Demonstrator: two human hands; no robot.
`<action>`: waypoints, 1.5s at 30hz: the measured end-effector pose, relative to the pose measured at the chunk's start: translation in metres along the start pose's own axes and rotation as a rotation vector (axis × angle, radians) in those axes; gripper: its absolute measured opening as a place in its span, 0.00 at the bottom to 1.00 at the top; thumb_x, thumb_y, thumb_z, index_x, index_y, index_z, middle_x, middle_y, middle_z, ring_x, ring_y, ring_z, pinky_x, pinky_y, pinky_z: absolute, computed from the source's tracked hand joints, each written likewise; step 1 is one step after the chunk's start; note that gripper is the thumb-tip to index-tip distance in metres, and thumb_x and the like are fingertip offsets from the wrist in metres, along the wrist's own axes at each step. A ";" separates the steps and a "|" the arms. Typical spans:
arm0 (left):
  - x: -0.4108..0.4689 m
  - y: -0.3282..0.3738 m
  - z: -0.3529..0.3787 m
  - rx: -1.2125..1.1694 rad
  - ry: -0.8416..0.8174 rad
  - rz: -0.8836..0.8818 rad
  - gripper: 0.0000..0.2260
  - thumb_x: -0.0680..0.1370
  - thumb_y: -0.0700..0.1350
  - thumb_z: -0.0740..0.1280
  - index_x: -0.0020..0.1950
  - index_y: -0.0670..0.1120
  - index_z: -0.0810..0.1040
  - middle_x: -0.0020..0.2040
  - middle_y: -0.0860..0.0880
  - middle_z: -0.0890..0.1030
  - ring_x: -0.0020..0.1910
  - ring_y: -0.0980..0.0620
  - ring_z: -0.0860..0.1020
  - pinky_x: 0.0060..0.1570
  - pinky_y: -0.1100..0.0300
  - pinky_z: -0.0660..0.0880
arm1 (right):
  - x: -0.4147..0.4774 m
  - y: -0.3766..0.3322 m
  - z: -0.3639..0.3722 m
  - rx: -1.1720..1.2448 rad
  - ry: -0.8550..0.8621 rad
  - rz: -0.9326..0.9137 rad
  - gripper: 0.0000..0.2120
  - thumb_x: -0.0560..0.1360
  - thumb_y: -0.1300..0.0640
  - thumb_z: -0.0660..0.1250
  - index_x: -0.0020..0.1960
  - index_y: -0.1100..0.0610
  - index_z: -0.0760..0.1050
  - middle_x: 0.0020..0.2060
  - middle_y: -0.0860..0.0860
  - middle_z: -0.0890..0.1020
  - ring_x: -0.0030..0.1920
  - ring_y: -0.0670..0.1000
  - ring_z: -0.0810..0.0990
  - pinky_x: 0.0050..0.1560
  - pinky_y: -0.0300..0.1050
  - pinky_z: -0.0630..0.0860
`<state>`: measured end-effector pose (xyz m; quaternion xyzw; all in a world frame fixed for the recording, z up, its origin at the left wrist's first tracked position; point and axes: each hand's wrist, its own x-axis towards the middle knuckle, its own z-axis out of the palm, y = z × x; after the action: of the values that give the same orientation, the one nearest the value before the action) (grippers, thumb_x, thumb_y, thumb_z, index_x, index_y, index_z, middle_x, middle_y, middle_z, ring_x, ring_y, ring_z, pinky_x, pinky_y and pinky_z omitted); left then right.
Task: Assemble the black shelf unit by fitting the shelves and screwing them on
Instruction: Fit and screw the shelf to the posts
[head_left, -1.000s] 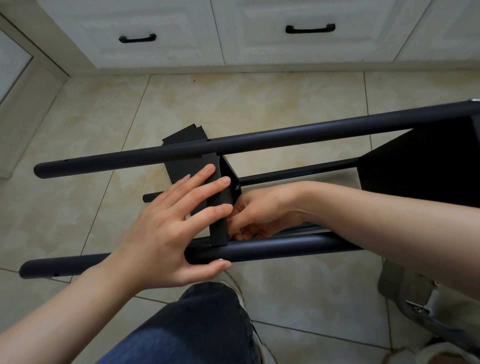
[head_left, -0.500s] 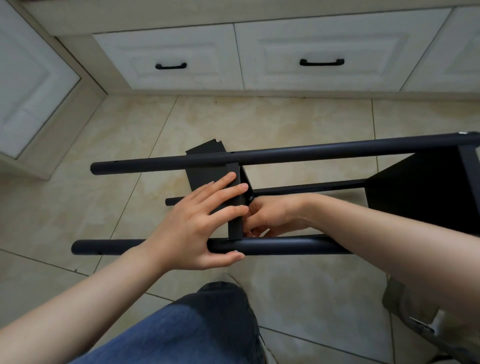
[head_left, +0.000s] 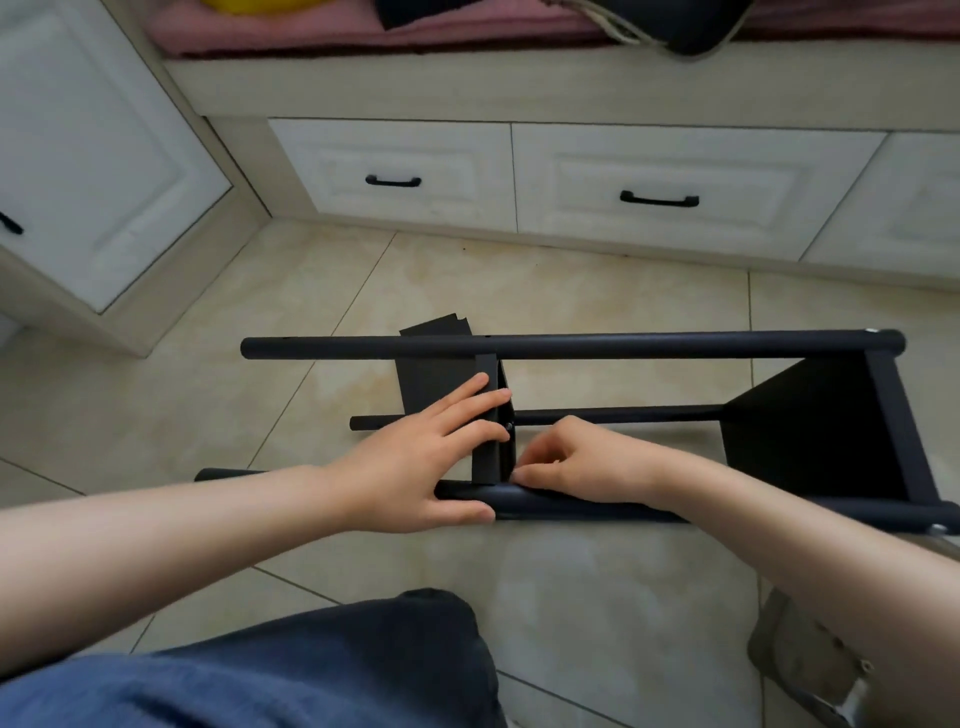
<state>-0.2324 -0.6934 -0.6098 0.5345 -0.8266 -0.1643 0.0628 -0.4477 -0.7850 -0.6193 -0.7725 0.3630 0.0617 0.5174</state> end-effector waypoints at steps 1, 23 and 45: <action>0.001 0.003 -0.004 0.016 -0.039 -0.024 0.31 0.76 0.67 0.65 0.73 0.51 0.70 0.82 0.58 0.50 0.81 0.60 0.39 0.74 0.51 0.66 | -0.005 -0.002 0.000 -0.019 0.009 -0.015 0.08 0.78 0.49 0.67 0.48 0.50 0.84 0.37 0.42 0.83 0.36 0.38 0.77 0.35 0.27 0.71; -0.028 0.103 0.018 -0.873 0.612 -1.110 0.05 0.79 0.46 0.71 0.46 0.46 0.82 0.43 0.51 0.83 0.46 0.50 0.81 0.47 0.58 0.80 | -0.049 -0.008 0.012 -0.272 0.221 -0.072 0.10 0.76 0.57 0.68 0.57 0.50 0.80 0.52 0.45 0.83 0.52 0.48 0.80 0.53 0.41 0.74; -0.014 0.063 0.040 -1.927 1.036 -1.171 0.26 0.77 0.29 0.68 0.74 0.38 0.66 0.62 0.31 0.78 0.50 0.34 0.82 0.29 0.47 0.82 | -0.062 0.011 0.013 -0.700 0.229 -0.078 0.10 0.79 0.65 0.60 0.56 0.54 0.72 0.48 0.53 0.77 0.43 0.54 0.78 0.44 0.51 0.77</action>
<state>-0.2924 -0.6493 -0.6249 0.5610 0.1165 -0.4776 0.6660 -0.4964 -0.7451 -0.6042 -0.9178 0.3458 0.0754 0.1799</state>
